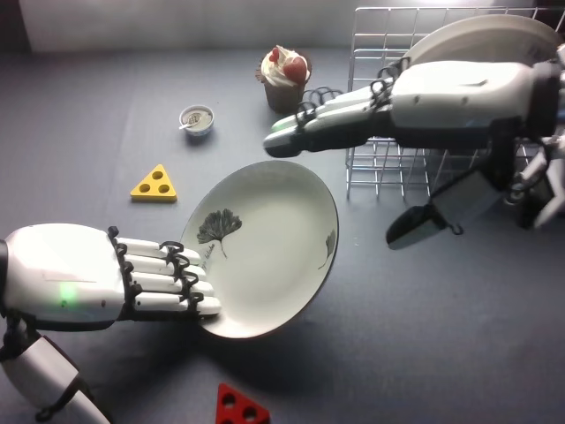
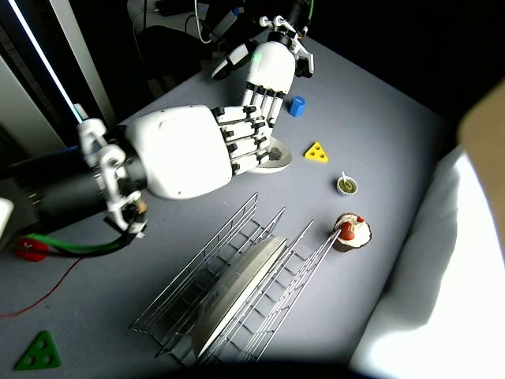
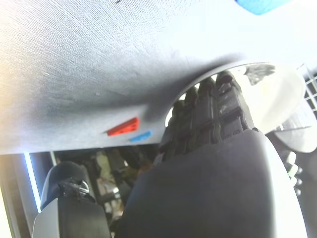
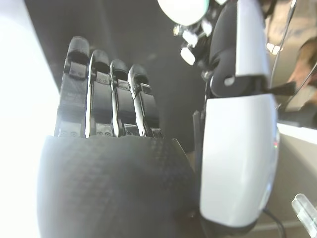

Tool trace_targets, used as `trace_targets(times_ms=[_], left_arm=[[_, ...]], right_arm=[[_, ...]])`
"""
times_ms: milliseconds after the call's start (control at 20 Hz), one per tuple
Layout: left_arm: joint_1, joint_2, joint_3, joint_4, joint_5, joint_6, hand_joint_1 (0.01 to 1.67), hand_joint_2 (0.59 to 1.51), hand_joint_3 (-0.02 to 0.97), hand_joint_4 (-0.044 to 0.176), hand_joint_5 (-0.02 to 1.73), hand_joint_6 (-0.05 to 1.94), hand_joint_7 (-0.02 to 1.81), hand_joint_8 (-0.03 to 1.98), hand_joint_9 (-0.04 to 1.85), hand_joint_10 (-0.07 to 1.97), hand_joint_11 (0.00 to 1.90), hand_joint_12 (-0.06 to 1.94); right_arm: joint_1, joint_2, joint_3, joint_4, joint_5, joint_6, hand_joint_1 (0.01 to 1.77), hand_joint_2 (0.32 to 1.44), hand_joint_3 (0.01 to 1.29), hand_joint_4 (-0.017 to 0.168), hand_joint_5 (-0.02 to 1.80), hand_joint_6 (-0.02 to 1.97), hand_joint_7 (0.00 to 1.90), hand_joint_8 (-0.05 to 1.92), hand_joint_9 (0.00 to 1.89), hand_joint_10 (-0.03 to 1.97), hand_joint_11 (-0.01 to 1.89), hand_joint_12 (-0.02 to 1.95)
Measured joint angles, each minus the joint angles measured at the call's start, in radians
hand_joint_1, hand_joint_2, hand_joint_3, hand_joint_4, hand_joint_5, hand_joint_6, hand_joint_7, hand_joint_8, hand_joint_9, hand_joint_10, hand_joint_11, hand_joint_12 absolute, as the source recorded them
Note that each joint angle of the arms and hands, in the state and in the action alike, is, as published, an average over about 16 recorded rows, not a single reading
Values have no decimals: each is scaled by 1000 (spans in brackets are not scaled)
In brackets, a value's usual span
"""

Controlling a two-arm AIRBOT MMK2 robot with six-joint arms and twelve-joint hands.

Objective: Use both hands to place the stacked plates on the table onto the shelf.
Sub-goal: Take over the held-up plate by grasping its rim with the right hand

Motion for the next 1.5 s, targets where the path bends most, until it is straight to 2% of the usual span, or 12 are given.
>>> trace_targets(times_ms=[250, 650, 1250, 1500], left_arm=[[0, -2, 4, -1, -4, 0, 136, 912, 4, -6, 13, -25, 36, -5, 46, -9, 24, -19], [1, -3, 10, -1, -8, 0, 131, 915, 4, -6, 5, -25, 28, -5, 37, -9, 23, -20], [3, -6, 18, -2, -12, 0, 120, 907, 3, -5, 0, -25, 24, -5, 35, -10, 19, -20], [3, -8, 20, -4, -14, 0, 122, 905, 3, -5, -2, -23, 20, -2, 30, -6, 19, -20]], right_arm=[[-2, -46, -15, -15, -62, -106, 1313, 869, 13, -4, 155, 9, 114, 14, 160, 21, 278, 21], [-23, -88, -40, -45, -130, -158, 1363, 887, 13, -4, 152, 9, 113, 14, 146, 22, 246, 11], [-58, -162, -39, -71, -193, -174, 1398, 931, 13, -4, 235, 11, 201, 15, 223, 22, 302, 36], [-67, -196, -15, -66, -199, -189, 1408, 948, 13, -4, 370, 13, 348, 15, 363, 18, 385, 52]])
